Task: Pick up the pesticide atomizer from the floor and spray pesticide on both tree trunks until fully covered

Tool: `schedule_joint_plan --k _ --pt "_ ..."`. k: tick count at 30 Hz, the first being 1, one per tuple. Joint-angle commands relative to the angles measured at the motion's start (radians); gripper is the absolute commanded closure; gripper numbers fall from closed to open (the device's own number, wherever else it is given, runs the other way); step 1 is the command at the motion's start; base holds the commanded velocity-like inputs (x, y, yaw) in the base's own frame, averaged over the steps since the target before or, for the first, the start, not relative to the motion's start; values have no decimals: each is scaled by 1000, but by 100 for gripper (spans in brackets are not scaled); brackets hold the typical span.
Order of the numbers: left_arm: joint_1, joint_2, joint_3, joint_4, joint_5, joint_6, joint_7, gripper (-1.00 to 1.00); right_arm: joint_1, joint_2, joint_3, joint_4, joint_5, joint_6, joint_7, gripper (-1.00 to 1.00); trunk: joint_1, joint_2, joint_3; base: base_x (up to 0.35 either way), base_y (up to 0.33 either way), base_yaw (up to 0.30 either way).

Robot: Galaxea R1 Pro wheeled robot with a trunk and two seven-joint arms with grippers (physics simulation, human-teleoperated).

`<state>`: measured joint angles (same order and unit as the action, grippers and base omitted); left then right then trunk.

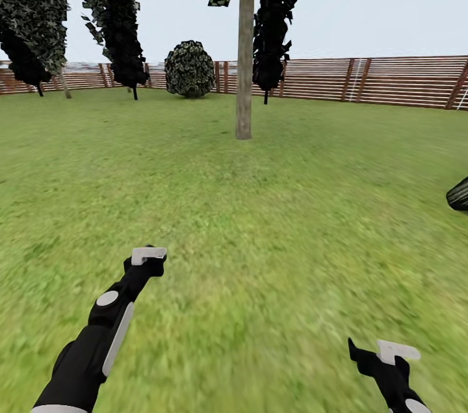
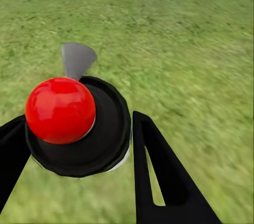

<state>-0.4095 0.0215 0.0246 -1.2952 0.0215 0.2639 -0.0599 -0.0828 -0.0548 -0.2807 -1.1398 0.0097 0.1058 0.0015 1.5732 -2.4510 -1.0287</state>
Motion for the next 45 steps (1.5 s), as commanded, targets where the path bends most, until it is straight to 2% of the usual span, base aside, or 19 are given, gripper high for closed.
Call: schedule_joint_plan --k 1,4,7,11,26,45 --pt "0 0 0 0 0 0 0 100 0 0 0 0 0 0 0 -100 0 0 0 337 0 0" --pt "0 0 -1 0 0 0 0 100 0 1 1 0 1 0 0 -100 0 0 0 337 0 0" --pt "0 -16 -7 0 0 0 0 100 0 4 3 0 2 0 0 -100 0 0 0 337 0 0" --pt "0 -22 -9 2 0 0 0 100 0 5 3 0 3 0 0 -100 0 0 0 337 0 0" --pt "0 -23 -9 1 -1 0 0 100 0 4 3 -1 -2 0 0 -100 0 0 0 337 0 0" --pt "0 -23 -9 0 -3 0 0 100 0 4 2 -2 0 0 0 -100 0 0 28 337 0 0"
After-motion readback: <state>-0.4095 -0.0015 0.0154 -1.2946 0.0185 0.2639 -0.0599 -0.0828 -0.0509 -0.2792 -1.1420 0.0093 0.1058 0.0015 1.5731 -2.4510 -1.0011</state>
